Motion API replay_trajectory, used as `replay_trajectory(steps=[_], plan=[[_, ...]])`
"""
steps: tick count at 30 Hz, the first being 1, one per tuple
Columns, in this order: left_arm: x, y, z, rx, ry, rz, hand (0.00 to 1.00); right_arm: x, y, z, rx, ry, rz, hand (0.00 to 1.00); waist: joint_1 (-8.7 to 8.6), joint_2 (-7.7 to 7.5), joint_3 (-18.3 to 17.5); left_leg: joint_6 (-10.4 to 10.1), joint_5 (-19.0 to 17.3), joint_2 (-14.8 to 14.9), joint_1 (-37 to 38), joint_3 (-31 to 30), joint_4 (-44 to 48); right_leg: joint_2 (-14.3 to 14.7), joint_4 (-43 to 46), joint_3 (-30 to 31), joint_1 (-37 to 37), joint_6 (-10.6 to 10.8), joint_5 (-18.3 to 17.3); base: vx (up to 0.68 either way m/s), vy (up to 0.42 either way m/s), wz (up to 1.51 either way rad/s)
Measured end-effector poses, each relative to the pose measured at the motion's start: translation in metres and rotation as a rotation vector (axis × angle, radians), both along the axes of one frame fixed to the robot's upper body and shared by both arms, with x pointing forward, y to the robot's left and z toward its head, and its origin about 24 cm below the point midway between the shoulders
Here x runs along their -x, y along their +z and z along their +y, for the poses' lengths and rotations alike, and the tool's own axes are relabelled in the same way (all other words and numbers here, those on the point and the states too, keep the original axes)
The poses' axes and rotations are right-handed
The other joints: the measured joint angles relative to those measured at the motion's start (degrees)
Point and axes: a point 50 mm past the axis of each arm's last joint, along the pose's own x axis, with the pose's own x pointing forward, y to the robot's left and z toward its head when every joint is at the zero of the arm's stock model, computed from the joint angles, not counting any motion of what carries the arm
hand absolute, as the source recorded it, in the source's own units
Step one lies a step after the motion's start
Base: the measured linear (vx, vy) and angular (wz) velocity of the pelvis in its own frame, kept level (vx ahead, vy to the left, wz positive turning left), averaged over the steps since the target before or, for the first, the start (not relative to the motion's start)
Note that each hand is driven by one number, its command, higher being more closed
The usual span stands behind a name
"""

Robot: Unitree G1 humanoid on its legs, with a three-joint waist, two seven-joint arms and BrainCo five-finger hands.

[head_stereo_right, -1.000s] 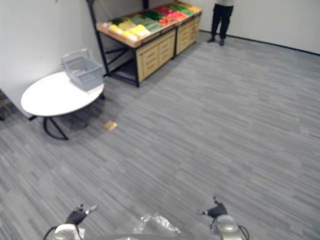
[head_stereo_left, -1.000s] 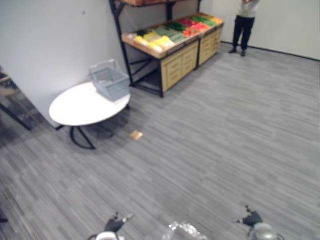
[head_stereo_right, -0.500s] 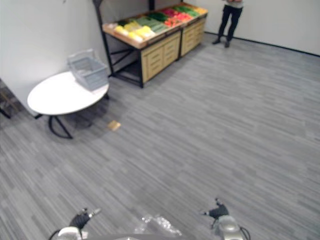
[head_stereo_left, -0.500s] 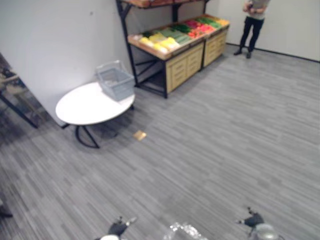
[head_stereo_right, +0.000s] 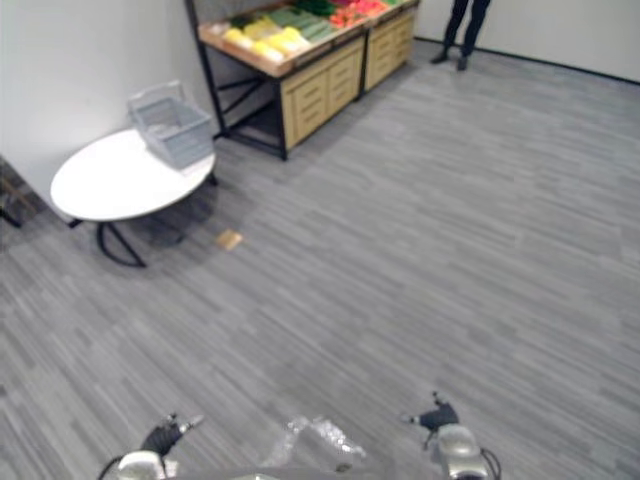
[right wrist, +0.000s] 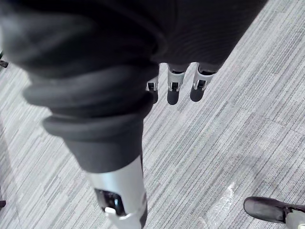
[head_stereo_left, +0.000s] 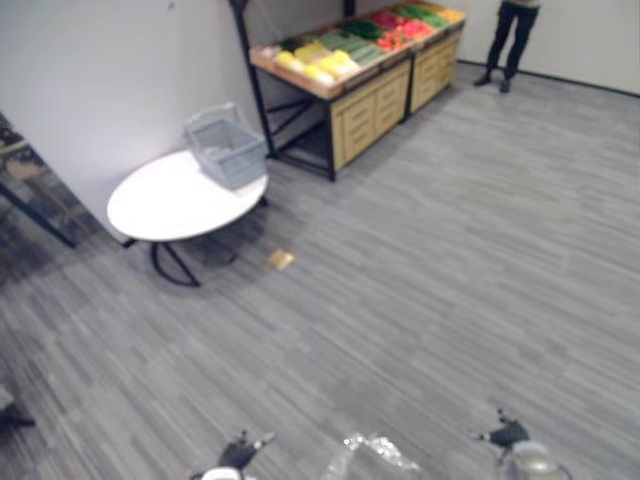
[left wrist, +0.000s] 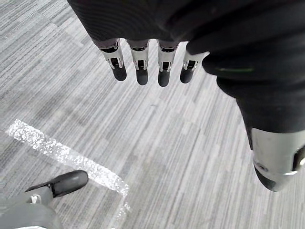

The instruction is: Pick vegetable in the basket

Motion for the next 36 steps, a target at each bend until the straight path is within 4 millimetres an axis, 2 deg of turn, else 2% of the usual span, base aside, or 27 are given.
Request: replay_trajectory(steps=[1,3,4,6,8,10,12,14,16,17,18,19,21,22,23,24,25,27,28,29,30,31,32,33,34,35,36], plan=[[-0.002,0.001,0.000,0.000,-0.002,-0.005,0.00,-0.001,0.000,0.000,0.000,0.001,-0.002,0.00,0.04,-0.19,0.21,-0.38,-1.67,0.26,-1.76,-0.02,3.37,-0.15,0.80,-0.09,-0.48,-0.07,-0.58,0.02,-0.050,0.10],[-0.004,0.001,0.000,0.001,-0.002,-0.010,0.00,-0.003,0.001,0.002,0.001,0.011,-0.006,0.00,0.09,-0.50,1.83,-2.70,-7.34,2.92,-10.58,0.68,24.23,0.02,2.61,-0.65,-0.22,-1.12,-3.15,-0.02,-0.073,0.19],[-0.007,0.002,-0.001,0.003,0.000,-0.022,0.00,-0.004,0.001,0.002,0.003,0.017,-0.006,0.00,0.16,-0.50,2.40,-2.62,-7.39,4.05,-12.92,1.29,30.49,0.23,2.84,-0.59,0.48,-1.28,-3.53,0.01,-0.084,-0.02],[0.001,-0.002,-0.008,0.030,0.032,-0.004,0.00,-0.005,0.002,0.004,0.012,0.032,-0.016,0.00,1.11,0.21,3.87,-1.78,-7.82,9.67,-20.38,3.09,48.21,1.73,3.78,0.21,3.76,-2.45,-5.14,0.06,-0.038,-0.21],[-0.001,-0.003,-0.015,0.048,0.026,-0.008,0.00,-0.007,0.004,0.003,0.017,0.018,-0.033,0.00,1.32,0.14,3.94,-1.75,-8.85,10.46,-22.78,4.23,45.25,0.90,3.78,0.65,4.60,-2.08,-6.15,0.19,0.051,-0.13],[-0.002,-0.004,-0.018,0.055,0.025,-0.011,0.00,-0.011,0.007,0.001,0.011,0.001,-0.051,0.00,2.18,-0.15,3.93,-2.00,-6.83,9.05,-23.50,5.18,32.23,-1.02,3.34,1.97,4.78,-1.24,-6.94,0.23,0.105,-0.24],[-0.002,-0.004,-0.019,0.057,0.016,-0.010,0.00,-0.014,0.009,-0.003,0.024,0.003,-0.062,0.00,3.50,1.45,3.97,-3.88,1.14,8.23,-23.50,4.57,10.55,-2.21,1.46,3.70,5.07,0.25,-7.89,0.35,0.226,-0.35],[0.001,-0.005,-0.020,0.057,0.011,0.000,0.00,-0.017,0.011,-0.004,0.029,0.006,-0.068,0.00,4.12,3.27,3.96,-4.12,4.38,9.84,-26.11,4.00,9.62,-2.30,0.61,5.15,6.08,2.19,-9.69,0.43,0.348,-0.38],[0.009,-0.007,-0.020,0.058,0.018,0.023,0.00,-0.019,0.009,0.005,0.011,0.024,-0.068,0.00,4.95,2.05,3.50,-3.43,5.70,7.15,-26.41,3.85,14.80,-5.44,1.76,6.77,6.87,0.20,-12.01,0.48,0.341,-0.46],[0.012,-0.008,-0.021,0.062,0.019,0.030,0.00,-0.020,0.008,0.011,0.007,0.059,-0.065,0.00,5.33,0.74,3.06,-0.24,4.06,4.84,-26.14,3.81,16.13,-7.23,7.07,8.59,4.69,0.25,-11.95,0.39,0.225,-0.32],[0.013,-0.008,-0.022,0.064,0.018,0.032,0.00,-0.022,0.008,0.013,0.006,0.072,-0.071,0.00,5.33,0.11,2.82,0.90,3.40,3.72,-25.51,4.03,15.93,-8.01,10.67,9.51,3.35,0.47,-11.82,0.62,0.337,-0.04],[0.015,-0.009,-0.021,0.064,0.018,0.036,0.00,-0.019,0.005,0.019,-0.009,0.076,-0.061,0.00,4.81,-1.64,3.14,2.96,1.88,1.22,-21.36,4.88,14.57,-9.35,21.56,11.61,1.11,3.66,-10.01,0.63,0.321,0.16],[0.022,-0.009,-0.017,0.055,0.019,0.052,0.00,-0.015,0.001,0.028,-0.026,0.092,-0.048,0.00,4.73,-2.92,3.30,3.97,-0.49,-0.85,-15.58,4.71,12.74,-9.31,35.66,14.95,-2.17,13.90,-4.14,0.58,0.247,0.17],[0.026,-0.009,-0.014,0.043,-0.003,0.070,0.00,-0.015,0.000,0.039,-0.028,0.159,-0.041,0.00,3.83,-3.27,3.30,4.45,-2.93,-2.12,-10.58,3.25,11.98,-8.44,50.35,15.68,-6.54,15.26,-0.69,0.52,0.144,0.36],[0.026,-0.009,-0.014,0.040,-0.020,0.072,0.00,-0.018,0.001,0.045,-0.027,0.203,-0.052,0.00,3.29,-3.32,3.27,4.92,-4.11,-2.39,-7.93,2.35,11.64,-8.46,56.54,13.63,-9.59,14.67,-1.06,0.52,0.115,0.48],[0.023,-0.009,-0.017,0.043,-0.038,0.069,0.00,-0.024,0.005,0.050,-0.024,0.243,-0.077,0.00,3.06,-3.11,3.37,5.31,-4.99,-2.41,-5.69,1.37,11.31,-9.18,59.22,10.13,-12.38,12.26,-2.39,0.52,0.077,0.49],[0.017,-0.008,-0.020,0.045,-0.067,0.058,0.00,-0.034,0.012,0.056,-0.005,0.300,-0.118,0.00,2.90,-2.05,3.67,5.53,-5.95,-2.10,-2.78,-0.15,10.06,-10.05,58.06,4.38,-15.99,6.39,-5.86,0.41,0.041,0.45],[0.007,-0.007,-0.023,0.051,-0.092,0.036,0.00,-0.046,0.022,0.061,0.004,0.337,-0.173,0.00,2.18,-0.73,4.25,5.72,-6.62,-0.71,0.42,-3.01,8.88,-9.03,50.00,-0.52,-18.55,2.95,-8.40,0.49,-0.013,0.65],[0.001,-0.005,-0.024,0.051,-0.097,0.018,0.00,-0.052,0.027,0.064,0.008,0.356,-0.206,0.00,1.51,-0.29,4.24,5.61,-6.85,0.25,1.67,-5.01,8.09,-7.22,42.95,-1.38,-20.15,2.22,-8.85,0.66,-0.139,1.08],[-0.004,-0.003,-0.024,0.049,-0.101,0.001,0.00,-0.060,0.034,0.067,0.024,0.379,-0.242,0.00,0.70,-0.16,4.25,5.57,-6.86,1.11,2.84,-7.48,7.30,-5.31,31.18,-0.46,-21.61,3.09,-8.00,0.66,-0.211,1.35],[-0.007,-0.002,-0.024,0.048,-0.103,-0.007,0.00,-0.065,0.039,0.067,0.043,0.400,-0.268,0.00,0.06,-0.52,4.04,4.89,-7.26,1.45,3.74,-9.60,7.19,-4.40,17.61,2.50,-21.94,3.80,-4.63,0.65,-0.230,1.27],[-0.007,-0.003,-0.024,0.047,-0.103,-0.007,0.00,-0.067,0.042,0.068,0.047,0.401,-0.279,0.00,-0.02,-0.81,3.92,4.02,-7.78,1.51,4.35,-10.29,7.21,-4.30,12.38,4.46,-22.09,3.96,-2.82,0.56,-0.248,1.22],[-0.005,-0.003,-0.024,0.047,-0.100,-0.003,0.00,-0.069,0.044,0.068,0.052,0.406,-0.294,0.00,0.10,-1.83,3.72,1.56,-9.66,1.43,6.07,-11.45,7.24,-4.40,6.94,8.36,-22.76,5.21,-0.37,0.58,-0.304,1.19],[0.001,-0.004,-0.021,0.041,-0.086,0.011,0.00,-0.072,0.047,0.072,0.068,0.438,-0.303,0.00,0.05,-2.96,3.22,0.68,-13.28,1.50,7.85,-12.97,8.73,-4.93,6.68,10.19,-22.80,5.49,-0.04,0.59,-0.336,1.19],[0.004,-0.005,-0.022,0.043,-0.078,0.019,0.00,-0.073,0.048,0.073,0.079,0.454,-0.307,0.00,-0.02,-2.68,3.18,-0.02,-15.53,1.67,8.29,-14.22,10.36,-4.31,9.13,10.33,-22.97,6.13,4.24,0.61,-0.376,1.10],[0.008,-0.008,-0.025,0.053,-0.069,0.035,0.00,-0.075,0.051,0.075,0.089,0.475,-0.314,0.00,0.57,-1.41,2.77,-1.09,-17.11,3.63,8.28,-16.03,14.78,-3.12,13.30,9.08,-23.08,5.79,7.50,0.58,-0.375,0.82],[0.015,-0.010,-0.030,0.069,-0.042,0.046,0.00,-0.083,0.057,0.080,0.109,0.517,-0.339,0.00,1.76,0.78,2.55,-1.06,-16.71,6.10,3.73,-17.08,25.60,-1.85,14.49,6.69,-21.79,3.52,5.47,0.56,-0.371,0.71]])
